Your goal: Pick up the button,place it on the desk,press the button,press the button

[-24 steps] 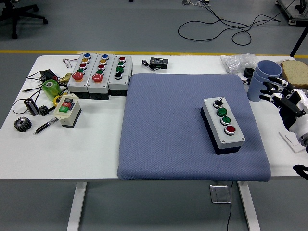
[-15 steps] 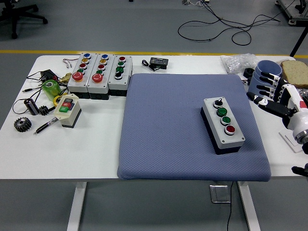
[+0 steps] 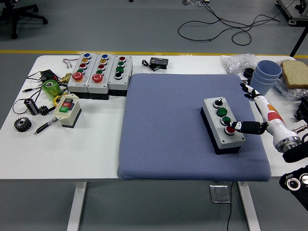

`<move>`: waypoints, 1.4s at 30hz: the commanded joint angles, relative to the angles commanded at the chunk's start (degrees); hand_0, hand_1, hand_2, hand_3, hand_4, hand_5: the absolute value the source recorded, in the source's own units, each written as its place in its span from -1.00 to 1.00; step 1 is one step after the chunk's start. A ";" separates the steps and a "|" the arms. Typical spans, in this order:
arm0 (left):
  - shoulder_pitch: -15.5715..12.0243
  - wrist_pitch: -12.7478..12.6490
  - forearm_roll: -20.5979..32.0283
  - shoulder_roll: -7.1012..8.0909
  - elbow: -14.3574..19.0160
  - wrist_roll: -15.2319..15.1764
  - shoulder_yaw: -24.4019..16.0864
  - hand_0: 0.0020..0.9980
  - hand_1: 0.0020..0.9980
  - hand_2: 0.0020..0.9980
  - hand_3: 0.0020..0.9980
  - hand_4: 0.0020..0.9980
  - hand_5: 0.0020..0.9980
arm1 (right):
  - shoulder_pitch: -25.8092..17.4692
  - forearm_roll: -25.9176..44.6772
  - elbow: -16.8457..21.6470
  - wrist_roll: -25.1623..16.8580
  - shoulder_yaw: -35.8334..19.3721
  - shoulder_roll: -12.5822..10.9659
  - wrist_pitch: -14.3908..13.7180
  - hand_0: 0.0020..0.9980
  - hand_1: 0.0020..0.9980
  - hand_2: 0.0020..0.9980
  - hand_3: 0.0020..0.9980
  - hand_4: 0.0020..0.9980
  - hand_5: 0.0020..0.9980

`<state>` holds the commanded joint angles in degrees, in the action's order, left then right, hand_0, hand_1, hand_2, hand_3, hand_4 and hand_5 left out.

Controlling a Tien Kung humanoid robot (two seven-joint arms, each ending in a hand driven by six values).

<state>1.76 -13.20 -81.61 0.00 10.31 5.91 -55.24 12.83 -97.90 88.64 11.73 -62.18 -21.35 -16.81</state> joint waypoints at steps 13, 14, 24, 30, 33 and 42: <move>0.06 0.07 0.04 0.00 0.00 0.07 -0.03 0.20 0.27 0.37 0.10 -0.25 0.42 | -0.08 0.90 2.80 5.58 3.87 3.02 -1.75 1.00 0.85 0.98 1.00 1.00 -0.63; 0.05 0.08 0.04 0.00 0.00 0.07 -0.02 0.20 0.27 0.37 0.10 -0.25 0.42 | -0.04 0.64 2.74 5.73 4.04 3.16 -1.89 1.00 0.85 0.98 1.00 1.00 -0.62; 0.14 0.03 -0.12 0.00 0.00 0.10 -0.25 0.20 0.27 0.37 0.10 -0.25 0.42 | 1.02 -8.88 0.88 13.94 7.22 5.88 -11.10 1.00 0.86 0.98 1.00 1.00 -0.61; 0.25 -0.03 -0.16 0.00 0.00 0.15 -0.38 0.20 0.27 0.37 0.10 -0.25 0.42 | 1.58 -9.67 0.35 16.40 7.76 7.42 -12.61 1.00 0.86 0.99 1.00 1.00 -0.60; 0.27 -0.02 -0.27 0.00 0.00 0.20 -0.45 0.20 0.27 0.37 0.10 -0.25 0.42 | 1.57 -7.94 0.59 16.85 7.78 8.13 -13.26 0.98 0.85 0.98 1.00 1.00 -0.56; 0.22 0.11 -0.57 0.00 0.00 0.29 -0.50 0.20 0.27 0.37 0.10 -0.25 0.42 | 2.22 -7.12 -0.14 18.56 8.66 9.74 -14.15 0.96 0.84 0.99 1.00 1.00 -0.54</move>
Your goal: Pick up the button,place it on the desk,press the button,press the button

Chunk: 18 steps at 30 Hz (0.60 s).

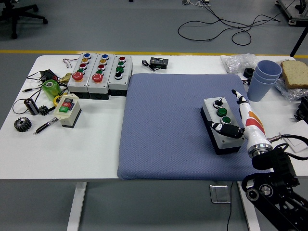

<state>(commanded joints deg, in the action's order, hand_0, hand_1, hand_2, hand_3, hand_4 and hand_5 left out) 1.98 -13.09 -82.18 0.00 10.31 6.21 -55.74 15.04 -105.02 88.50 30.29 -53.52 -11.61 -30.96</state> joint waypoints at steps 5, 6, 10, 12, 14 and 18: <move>0.00 0.00 -0.12 0.00 0.00 0.04 -0.02 0.20 0.27 0.37 0.10 -0.25 0.42 | 0.38 -2.72 -2.07 3.21 -0.21 1.57 -0.08 0.93 0.84 1.00 1.00 1.00 -0.53; 0.00 0.00 -0.12 0.00 0.00 0.04 -0.01 0.20 0.27 0.37 0.10 -0.25 0.42 | 0.42 -3.00 -2.19 3.62 -0.25 1.67 -0.06 0.93 0.84 1.00 1.00 1.00 -0.53; -0.02 0.03 -0.51 0.00 0.00 0.13 -0.23 0.20 0.27 0.37 0.10 -0.25 0.42 | 0.71 -2.34 -2.51 4.71 -0.23 2.19 0.12 0.85 0.82 0.99 1.00 1.00 -0.50; -0.09 0.05 -0.66 0.00 0.00 0.16 -0.27 0.20 0.27 0.37 0.10 -0.25 0.42 | 0.87 -1.25 -2.47 4.67 0.00 2.49 0.20 0.85 0.82 0.99 1.00 1.00 -0.50; -0.15 0.06 -0.96 0.00 0.00 0.23 -0.48 0.20 0.27 0.37 0.10 -0.25 0.42 | 1.01 0.63 -2.56 4.28 0.20 2.69 0.41 0.85 0.82 0.99 1.00 1.00 -0.50; -0.26 0.14 -1.34 0.00 0.00 0.31 -0.61 0.20 0.27 0.37 0.10 -0.25 0.42 | 1.07 3.93 -2.76 3.73 0.34 2.97 0.62 0.83 0.81 1.00 1.00 1.00 -0.50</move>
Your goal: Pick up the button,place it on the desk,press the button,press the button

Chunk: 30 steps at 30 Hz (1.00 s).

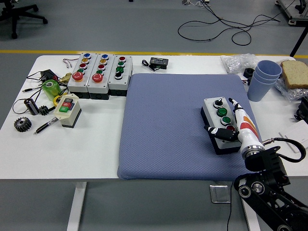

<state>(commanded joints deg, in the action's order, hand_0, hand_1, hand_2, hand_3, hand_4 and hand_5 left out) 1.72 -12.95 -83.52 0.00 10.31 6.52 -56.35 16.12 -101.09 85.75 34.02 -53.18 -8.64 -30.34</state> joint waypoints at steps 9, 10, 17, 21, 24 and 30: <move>-0.16 0.04 -0.49 0.00 0.00 0.06 -0.31 0.20 0.27 0.37 0.10 -0.25 0.42 | 0.22 0.96 -0.74 0.42 -0.68 0.22 0.46 0.76 0.76 0.99 1.00 1.00 -0.49; -0.17 0.04 -0.45 0.00 0.00 0.05 -0.28 0.20 0.27 0.37 0.10 -0.25 0.42 | 0.23 0.70 -0.88 0.48 -0.77 0.21 0.49 0.76 0.76 0.99 1.00 1.00 -0.49; -0.15 -0.05 0.14 0.00 0.00 -0.06 0.01 0.20 0.27 0.37 0.10 -0.25 0.42 | 0.00 -2.97 -1.52 1.59 -0.49 0.23 1.05 0.73 0.75 0.99 1.00 1.00 -0.55; -0.06 -0.12 0.43 0.00 0.00 -0.07 0.08 0.21 0.27 0.37 0.10 -0.25 0.43 | -0.13 -4.33 -1.54 2.30 0.20 0.35 1.27 0.71 0.74 0.99 1.00 1.00 -0.59; -0.05 -0.16 0.56 0.00 0.00 -0.08 0.08 0.21 0.27 0.37 0.10 -0.25 0.43 | -0.09 -3.96 -1.52 2.51 0.55 0.43 1.47 0.71 0.74 0.99 1.00 1.00 -0.59; -0.05 -0.19 0.70 0.00 0.00 -0.11 0.14 0.21 0.27 0.37 0.10 -0.25 0.43 | -0.10 -3.36 -1.46 2.74 0.45 0.39 1.70 0.70 0.74 0.99 1.00 0.99 -0.61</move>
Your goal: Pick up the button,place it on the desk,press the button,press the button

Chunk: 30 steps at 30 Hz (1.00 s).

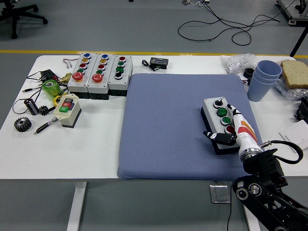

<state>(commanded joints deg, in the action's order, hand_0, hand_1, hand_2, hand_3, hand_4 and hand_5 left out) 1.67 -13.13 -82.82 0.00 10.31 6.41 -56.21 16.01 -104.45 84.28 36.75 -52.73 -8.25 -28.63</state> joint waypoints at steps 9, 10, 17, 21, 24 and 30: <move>0.06 -0.09 0.65 0.00 0.00 -0.14 0.41 0.21 0.27 0.37 0.10 -0.25 0.43 | -0.31 0.71 -0.67 0.23 -0.20 -0.03 -0.40 0.51 0.64 0.99 1.00 0.91 -0.73; 0.06 -0.09 0.67 0.00 0.00 -0.14 0.43 0.21 0.27 0.37 0.10 -0.25 0.43 | -0.33 0.78 -0.72 0.23 -0.20 -0.03 -0.46 0.51 0.64 0.99 1.00 0.91 -0.73; 0.06 -0.11 0.92 0.00 0.00 -0.21 0.63 0.21 0.27 0.37 0.10 -0.25 0.43 | -0.20 1.25 -1.78 0.23 -0.20 -0.08 -0.08 0.25 0.34 0.95 1.00 0.89 -0.79; 0.07 -0.11 0.97 0.00 0.00 -0.21 0.61 0.21 0.27 0.37 0.10 -0.25 0.43 | 0.19 1.30 -2.20 0.23 0.05 -0.40 1.42 0.00 0.11 0.86 1.00 0.81 -0.86; 0.10 -0.10 0.93 0.00 0.00 -0.18 0.56 0.21 0.27 0.37 0.10 -0.25 0.43 | 0.75 0.00 -2.34 0.23 1.04 -1.11 2.03 0.00 0.11 0.86 1.00 0.81 -0.86; 0.16 -0.10 0.95 0.00 0.00 -0.15 0.48 0.21 0.27 0.37 0.10 -0.25 0.43 | 2.29 -1.10 -2.19 0.23 2.55 -2.53 2.49 -0.26 -0.15 0.52 1.00 0.58 -1.00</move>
<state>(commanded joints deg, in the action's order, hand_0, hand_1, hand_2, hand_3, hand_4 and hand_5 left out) 1.83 -13.24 -81.87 0.00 10.31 6.26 -55.73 18.30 -105.55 82.09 36.98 -50.18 -10.77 -26.15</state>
